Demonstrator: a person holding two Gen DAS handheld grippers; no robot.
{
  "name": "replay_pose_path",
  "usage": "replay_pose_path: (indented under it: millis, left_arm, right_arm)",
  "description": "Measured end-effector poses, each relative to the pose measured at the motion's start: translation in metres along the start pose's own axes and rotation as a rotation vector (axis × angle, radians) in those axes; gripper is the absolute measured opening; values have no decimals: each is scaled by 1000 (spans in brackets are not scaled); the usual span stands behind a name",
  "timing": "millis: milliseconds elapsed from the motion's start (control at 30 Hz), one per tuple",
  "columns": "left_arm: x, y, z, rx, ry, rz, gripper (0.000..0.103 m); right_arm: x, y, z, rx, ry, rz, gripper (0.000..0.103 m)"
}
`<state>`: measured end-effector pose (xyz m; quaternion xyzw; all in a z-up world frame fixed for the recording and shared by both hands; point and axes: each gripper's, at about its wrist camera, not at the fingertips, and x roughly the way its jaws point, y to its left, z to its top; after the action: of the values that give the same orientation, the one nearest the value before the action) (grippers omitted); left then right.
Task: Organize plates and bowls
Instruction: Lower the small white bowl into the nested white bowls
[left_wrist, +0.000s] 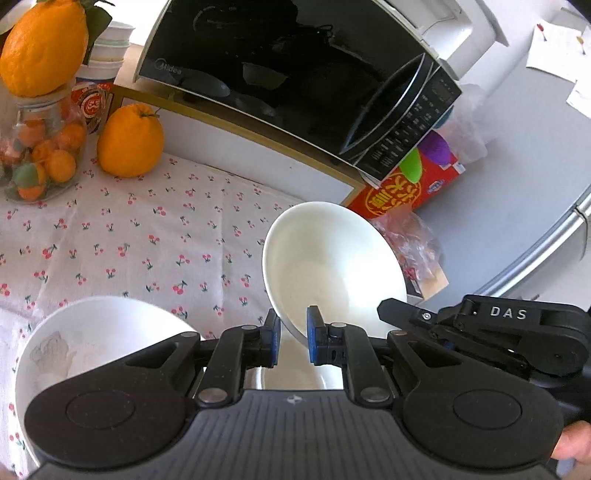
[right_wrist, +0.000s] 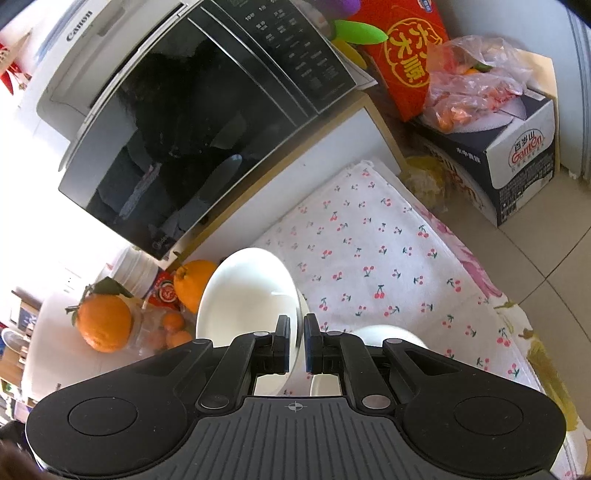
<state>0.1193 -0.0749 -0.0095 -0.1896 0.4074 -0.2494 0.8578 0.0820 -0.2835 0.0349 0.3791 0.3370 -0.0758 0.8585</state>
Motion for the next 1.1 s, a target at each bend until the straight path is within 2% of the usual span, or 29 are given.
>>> replay_pose_path:
  millis: [200, 367, 600, 867, 1100]
  left_arm:
    - [-5, 10, -12, -28, 22, -26, 13]
    - [-8, 11, -17, -1, 37, -14, 13]
    - [-2, 12, -28, 25, 77, 14, 14]
    - [13, 0, -39, 70, 152, 5, 17]
    - [26, -5, -47, 55, 216, 15, 17]
  right_arm:
    - [-9, -1, -11, -22, 23, 3, 9]
    - [-6, -2, -19, -25, 56, -15, 9]
    - [-4, -3, -28, -60, 89, -69, 9]
    - [-7, -18, -28, -74, 110, -149, 9]
    - [-2, -37, -28, -57, 152, -192, 9]
